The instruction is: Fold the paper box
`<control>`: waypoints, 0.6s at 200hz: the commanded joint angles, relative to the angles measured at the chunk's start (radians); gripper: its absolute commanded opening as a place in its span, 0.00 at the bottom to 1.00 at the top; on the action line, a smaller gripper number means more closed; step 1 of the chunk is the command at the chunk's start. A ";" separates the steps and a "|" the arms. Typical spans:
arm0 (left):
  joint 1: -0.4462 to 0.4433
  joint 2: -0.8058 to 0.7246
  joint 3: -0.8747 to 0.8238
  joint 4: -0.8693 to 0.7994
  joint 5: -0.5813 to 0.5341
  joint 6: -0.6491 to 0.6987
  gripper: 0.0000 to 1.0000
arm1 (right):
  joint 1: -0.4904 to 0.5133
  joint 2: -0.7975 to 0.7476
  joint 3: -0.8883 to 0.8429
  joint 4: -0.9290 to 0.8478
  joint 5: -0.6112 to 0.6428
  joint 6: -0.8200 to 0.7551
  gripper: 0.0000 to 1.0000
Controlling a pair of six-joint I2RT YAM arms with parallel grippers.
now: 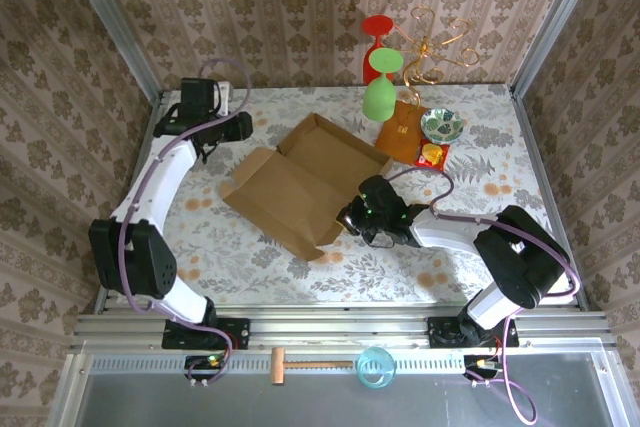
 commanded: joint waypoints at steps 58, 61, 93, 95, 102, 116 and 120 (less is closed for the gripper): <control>0.022 -0.354 -0.175 -0.340 -0.053 -0.458 0.60 | -0.004 0.021 0.088 -0.046 0.001 0.303 0.00; 0.024 -0.373 -0.198 -0.335 -0.041 -0.472 0.62 | -0.004 0.024 0.093 -0.048 -0.001 0.302 0.00; 0.025 -0.469 -0.422 -0.231 0.117 -0.579 0.69 | -0.004 0.044 0.128 -0.079 -0.024 0.305 0.00; 0.025 -0.469 -0.433 -0.227 0.122 -0.586 0.69 | -0.004 0.045 0.129 -0.079 -0.025 0.306 0.00; 0.025 -0.464 -0.467 -0.208 0.137 -0.607 0.69 | -0.004 0.049 0.131 -0.076 -0.029 0.310 0.00; 0.023 -0.444 -0.514 -0.151 0.160 -0.628 0.70 | -0.004 0.058 0.141 -0.074 -0.038 0.312 0.00; 0.023 -0.437 -0.522 -0.134 0.165 -0.635 0.71 | -0.004 0.062 0.143 -0.073 -0.040 0.311 0.00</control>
